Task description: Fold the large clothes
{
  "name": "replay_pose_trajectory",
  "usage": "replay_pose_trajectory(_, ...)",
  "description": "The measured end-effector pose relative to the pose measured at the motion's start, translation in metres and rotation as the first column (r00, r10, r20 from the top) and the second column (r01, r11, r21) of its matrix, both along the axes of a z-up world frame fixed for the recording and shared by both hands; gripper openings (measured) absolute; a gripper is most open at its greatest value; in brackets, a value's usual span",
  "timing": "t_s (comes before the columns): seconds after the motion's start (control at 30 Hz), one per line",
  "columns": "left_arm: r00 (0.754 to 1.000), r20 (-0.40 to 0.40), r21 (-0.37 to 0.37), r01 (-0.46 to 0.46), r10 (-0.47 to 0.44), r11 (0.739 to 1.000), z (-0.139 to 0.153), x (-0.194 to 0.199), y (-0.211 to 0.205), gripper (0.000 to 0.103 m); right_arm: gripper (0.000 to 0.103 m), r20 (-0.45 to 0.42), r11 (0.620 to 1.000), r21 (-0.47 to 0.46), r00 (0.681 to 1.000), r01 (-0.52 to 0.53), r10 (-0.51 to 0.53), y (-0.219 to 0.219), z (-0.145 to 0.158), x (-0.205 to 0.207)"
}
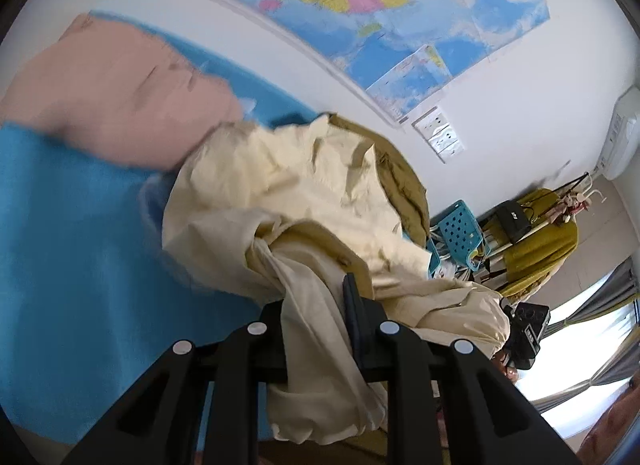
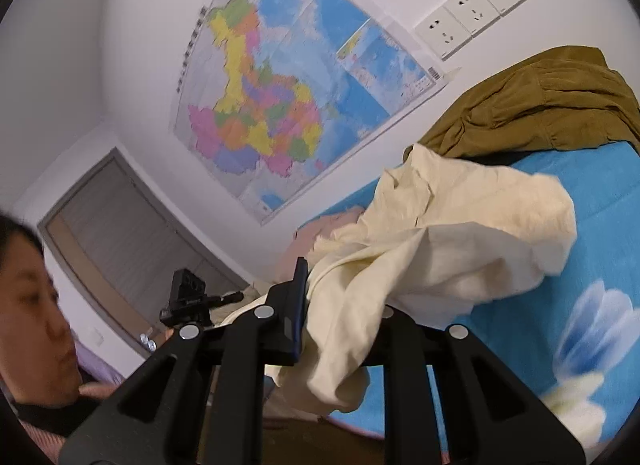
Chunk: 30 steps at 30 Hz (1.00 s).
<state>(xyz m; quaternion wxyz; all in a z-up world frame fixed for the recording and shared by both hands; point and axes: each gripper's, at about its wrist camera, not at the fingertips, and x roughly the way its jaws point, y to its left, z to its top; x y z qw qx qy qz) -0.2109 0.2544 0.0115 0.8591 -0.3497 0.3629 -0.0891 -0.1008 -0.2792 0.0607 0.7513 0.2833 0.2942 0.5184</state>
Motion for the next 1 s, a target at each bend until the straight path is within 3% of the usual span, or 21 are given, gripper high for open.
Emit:
replay_pose_trajectory(0.2, 1.0, -0.022, 0.07, -0.006, 0.007, 0.998, 0.021, 0.034, 0.004, 0.018, 0.017, -0.042, 1.0, 0.006, 0.999, 0.012, -0.011, 0.01, 0.009, 0.04)
replay_pose_trajectory(0.4, 0.999, -0.032, 0.095, -0.028, 0.031, 0.995, 0.032, 0.069, 0.013, 0.018, 0.017, -0.108, 0.999, 0.031, 0.994, 0.027, -0.024, 0.017, 0.013, 0.088)
replay_pose_trajectory(0.57, 0.996, -0.059, 0.147, -0.057, 0.066, 0.988, 0.038, 0.099, 0.017, 0.017, 0.018, -0.142, 0.999, 0.03, 0.99, 0.03, -0.025, 0.03, 0.013, 0.117)
replay_pose_trajectory(1.0, 0.989, -0.106, 0.197, -0.079, 0.102, 0.977, 0.039, 0.157, 0.034, 0.017, 0.018, -0.196, 0.998, -0.024, 0.979, 0.061, -0.065, 0.05, 0.013, 0.175)
